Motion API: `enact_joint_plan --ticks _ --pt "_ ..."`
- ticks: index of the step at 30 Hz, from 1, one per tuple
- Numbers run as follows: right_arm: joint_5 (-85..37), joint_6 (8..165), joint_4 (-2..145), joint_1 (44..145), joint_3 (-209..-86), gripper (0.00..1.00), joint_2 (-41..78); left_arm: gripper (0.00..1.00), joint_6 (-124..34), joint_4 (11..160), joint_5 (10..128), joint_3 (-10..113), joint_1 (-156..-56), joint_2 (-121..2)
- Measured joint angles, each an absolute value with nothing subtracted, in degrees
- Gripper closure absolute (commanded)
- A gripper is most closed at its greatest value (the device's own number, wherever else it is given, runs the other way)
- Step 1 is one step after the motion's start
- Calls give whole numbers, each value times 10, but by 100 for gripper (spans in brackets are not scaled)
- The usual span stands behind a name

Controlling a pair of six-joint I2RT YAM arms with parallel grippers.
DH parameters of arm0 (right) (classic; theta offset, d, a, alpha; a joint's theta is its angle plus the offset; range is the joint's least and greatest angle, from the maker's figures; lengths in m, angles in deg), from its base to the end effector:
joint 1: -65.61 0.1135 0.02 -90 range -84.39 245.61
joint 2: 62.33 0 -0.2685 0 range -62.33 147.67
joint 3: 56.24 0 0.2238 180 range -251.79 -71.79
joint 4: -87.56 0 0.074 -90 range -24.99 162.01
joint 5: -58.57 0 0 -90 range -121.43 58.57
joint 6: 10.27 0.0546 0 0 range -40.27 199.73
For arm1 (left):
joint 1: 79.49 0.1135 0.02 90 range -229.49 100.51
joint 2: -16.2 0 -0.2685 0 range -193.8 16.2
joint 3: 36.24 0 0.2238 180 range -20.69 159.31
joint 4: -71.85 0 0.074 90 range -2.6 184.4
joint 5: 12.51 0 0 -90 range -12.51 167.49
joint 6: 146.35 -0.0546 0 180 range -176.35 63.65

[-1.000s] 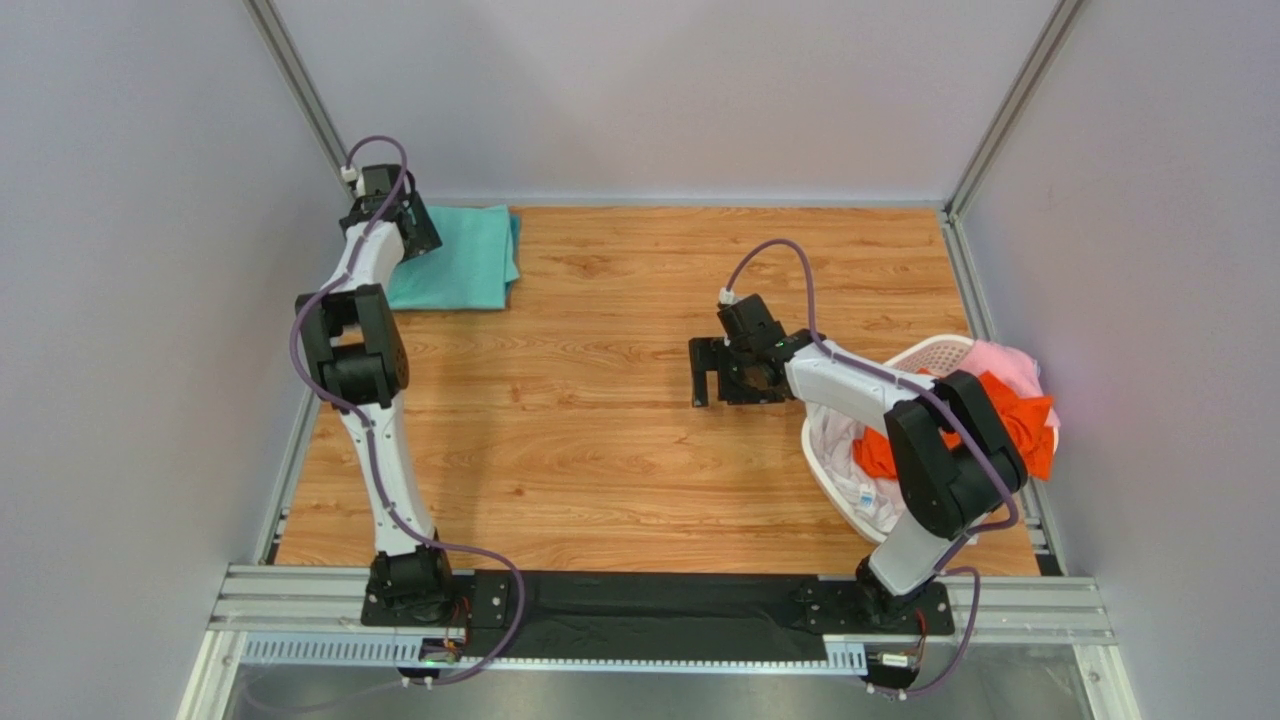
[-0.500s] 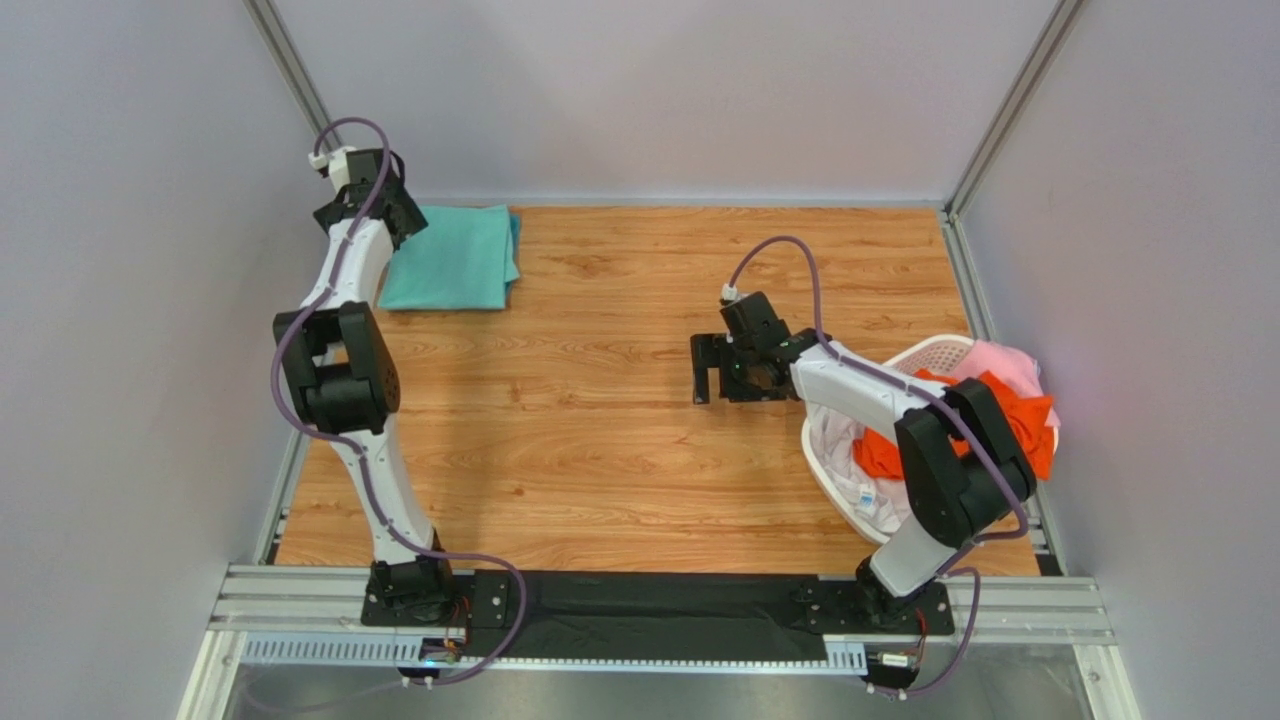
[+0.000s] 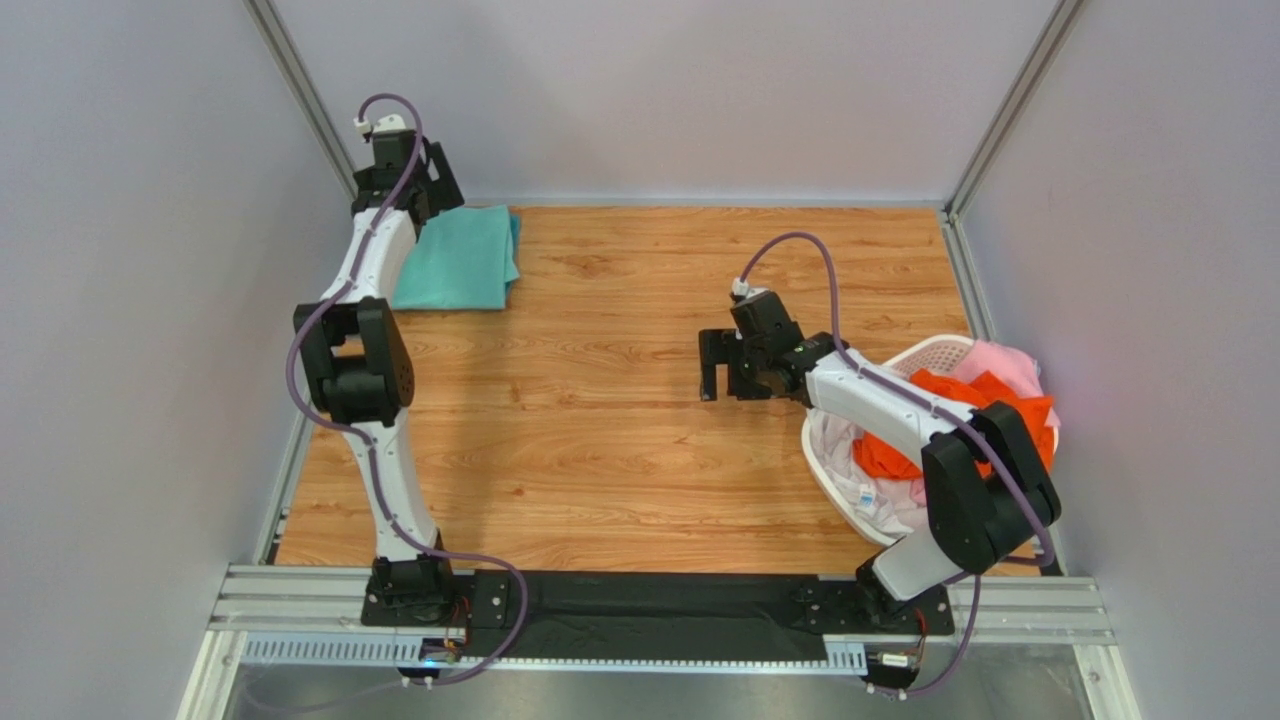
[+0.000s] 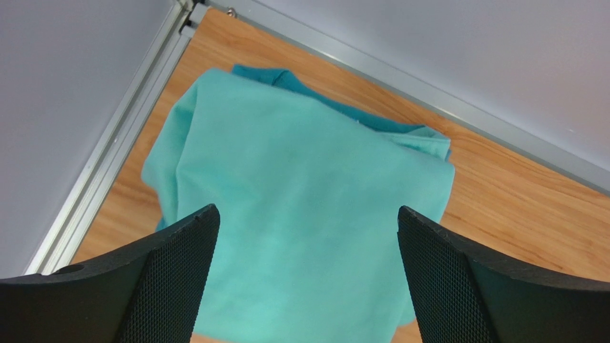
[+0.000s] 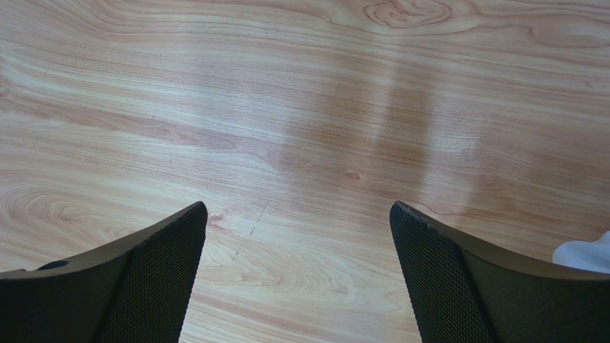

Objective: Fold and stack the t-shirts
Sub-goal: Neatly place the folded tshirt to the corner

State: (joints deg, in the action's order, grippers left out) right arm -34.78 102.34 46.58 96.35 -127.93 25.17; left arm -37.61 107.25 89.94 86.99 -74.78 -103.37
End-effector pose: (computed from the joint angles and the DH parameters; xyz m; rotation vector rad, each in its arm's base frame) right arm 0.2543 0.1475 0.2133 -0.1607 2.5794 0.2784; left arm 0.4815 0.0515 0.2943 -0.5537 2.0375 0.0847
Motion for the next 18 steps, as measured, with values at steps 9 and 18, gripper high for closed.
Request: enact_joint_plan --ticks 9,18 --pt "-376 1023 459 965 -1281 0 260 0 -385 1088 836 992 -714 -1195" --pt "-401 1021 447 965 -1292 0 288 0 -392 1073 824 1080 -692 -1280"
